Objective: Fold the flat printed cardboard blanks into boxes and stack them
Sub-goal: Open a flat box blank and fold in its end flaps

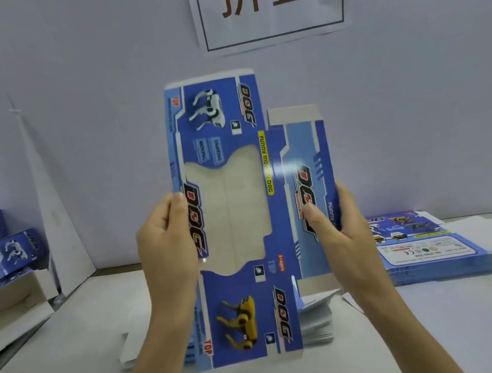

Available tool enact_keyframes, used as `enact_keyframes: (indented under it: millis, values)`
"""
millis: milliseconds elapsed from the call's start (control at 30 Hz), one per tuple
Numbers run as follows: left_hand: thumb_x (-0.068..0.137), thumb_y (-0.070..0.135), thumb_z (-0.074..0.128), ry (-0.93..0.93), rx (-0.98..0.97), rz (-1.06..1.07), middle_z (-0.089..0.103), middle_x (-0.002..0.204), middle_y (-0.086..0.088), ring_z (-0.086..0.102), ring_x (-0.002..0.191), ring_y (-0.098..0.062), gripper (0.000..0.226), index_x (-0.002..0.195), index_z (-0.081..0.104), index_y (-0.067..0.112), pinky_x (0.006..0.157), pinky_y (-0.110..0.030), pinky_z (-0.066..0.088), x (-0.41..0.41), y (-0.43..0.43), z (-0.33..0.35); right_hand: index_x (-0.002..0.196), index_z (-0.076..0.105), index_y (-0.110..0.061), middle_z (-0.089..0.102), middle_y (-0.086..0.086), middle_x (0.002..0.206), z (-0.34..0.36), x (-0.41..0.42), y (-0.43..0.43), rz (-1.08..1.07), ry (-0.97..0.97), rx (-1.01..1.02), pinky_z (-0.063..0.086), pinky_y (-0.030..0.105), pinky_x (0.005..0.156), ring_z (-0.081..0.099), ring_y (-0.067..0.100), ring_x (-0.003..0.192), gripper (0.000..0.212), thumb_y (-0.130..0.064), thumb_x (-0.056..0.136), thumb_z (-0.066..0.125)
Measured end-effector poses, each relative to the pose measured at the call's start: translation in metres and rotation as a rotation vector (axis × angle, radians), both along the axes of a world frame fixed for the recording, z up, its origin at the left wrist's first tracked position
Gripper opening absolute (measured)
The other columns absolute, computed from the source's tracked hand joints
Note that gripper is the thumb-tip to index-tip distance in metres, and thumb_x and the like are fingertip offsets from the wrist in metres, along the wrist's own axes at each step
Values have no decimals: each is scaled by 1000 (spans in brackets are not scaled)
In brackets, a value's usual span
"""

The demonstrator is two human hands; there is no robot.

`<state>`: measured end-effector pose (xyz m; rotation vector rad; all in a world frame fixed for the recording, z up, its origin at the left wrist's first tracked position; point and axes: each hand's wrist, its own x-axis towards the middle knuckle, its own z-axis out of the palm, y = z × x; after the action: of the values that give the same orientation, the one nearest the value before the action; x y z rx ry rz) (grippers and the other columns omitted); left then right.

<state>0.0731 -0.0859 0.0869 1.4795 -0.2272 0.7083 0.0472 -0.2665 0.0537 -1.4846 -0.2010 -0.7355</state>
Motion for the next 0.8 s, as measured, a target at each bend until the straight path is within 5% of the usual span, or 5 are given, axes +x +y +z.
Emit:
enact_keyframes:
  millis: [233,400,500,667,800]
  values:
    - [101,33,39,41,-3,-7,67,105,-10,64,87,-12,42,118,57,0,67,-15,53,1,-7,-27,124,48,-36,68,-16,101,0,-3,-1,58,97,-35,54,17,60,69,4,90,65,-62,69,70]
    - [101,34,37,69,79,-57,68,79,13,63,73,7,35,123,59,16,51,-6,43,-3,-28,-32,113,51,-39,71,-7,100,1,-10,17,321,180,-36,55,20,62,73,14,84,60,-68,63,64]
    - [100,41,35,187,120,-144,69,102,7,65,86,3,42,133,53,22,63,-10,50,-3,-36,-42,111,53,-48,53,-10,113,8,-19,31,307,172,-212,49,7,64,63,-7,91,68,-80,50,57]
    - [89,44,48,112,78,-344,69,112,8,66,103,-12,44,131,52,32,76,-23,56,-4,-19,-33,111,63,-22,70,6,102,16,-19,12,353,155,-152,56,22,67,71,13,85,63,-62,63,58]
    - [55,58,81,208,-14,-465,65,119,8,69,97,-11,93,135,38,39,67,-21,57,-4,9,-20,87,69,-18,66,9,70,8,-17,-3,463,381,155,54,27,55,65,20,58,35,-45,64,68]
